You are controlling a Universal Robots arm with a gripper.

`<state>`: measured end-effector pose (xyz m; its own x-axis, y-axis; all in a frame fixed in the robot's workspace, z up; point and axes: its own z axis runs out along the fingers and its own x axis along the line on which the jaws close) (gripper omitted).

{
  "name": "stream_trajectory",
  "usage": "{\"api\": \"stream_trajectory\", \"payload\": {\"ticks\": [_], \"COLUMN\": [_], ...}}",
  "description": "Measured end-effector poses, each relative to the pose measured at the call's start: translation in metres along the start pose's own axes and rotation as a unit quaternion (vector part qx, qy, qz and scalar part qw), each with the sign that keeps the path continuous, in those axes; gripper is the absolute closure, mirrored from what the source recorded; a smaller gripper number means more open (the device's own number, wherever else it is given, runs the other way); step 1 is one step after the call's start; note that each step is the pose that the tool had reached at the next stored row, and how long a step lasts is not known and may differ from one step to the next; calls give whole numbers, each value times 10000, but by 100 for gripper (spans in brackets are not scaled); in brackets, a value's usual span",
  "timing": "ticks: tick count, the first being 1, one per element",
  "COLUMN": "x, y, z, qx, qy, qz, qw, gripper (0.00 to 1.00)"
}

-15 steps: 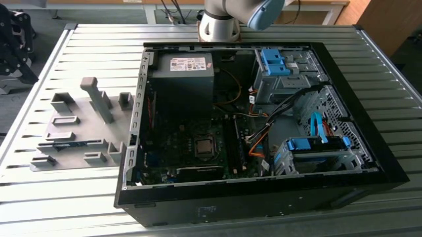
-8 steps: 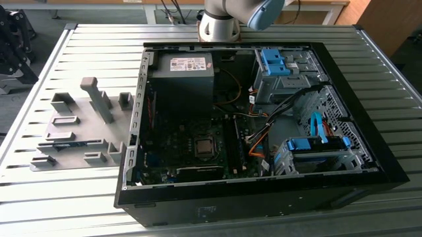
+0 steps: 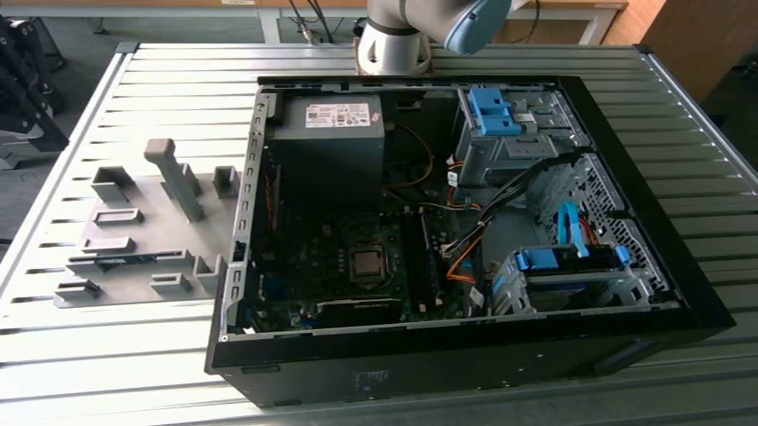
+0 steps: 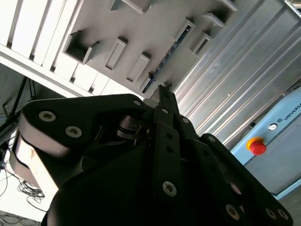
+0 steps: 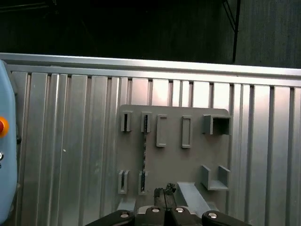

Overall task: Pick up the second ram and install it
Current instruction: 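Pick up the second ram and move it above second insertion slot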

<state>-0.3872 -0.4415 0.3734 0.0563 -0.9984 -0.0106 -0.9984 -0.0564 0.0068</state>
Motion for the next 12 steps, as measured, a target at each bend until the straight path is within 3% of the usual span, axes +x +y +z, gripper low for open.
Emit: {"api": "stream_trajectory", "payload": {"ticks": [2, 12], "x": [0, 0], "y": [0, 0], "z": [0, 0], "qx": [-1, -1], "qy": [1, 1], "qz": [-100, -111], "qw": [9999, 9999], "gripper": [89, 89]}}
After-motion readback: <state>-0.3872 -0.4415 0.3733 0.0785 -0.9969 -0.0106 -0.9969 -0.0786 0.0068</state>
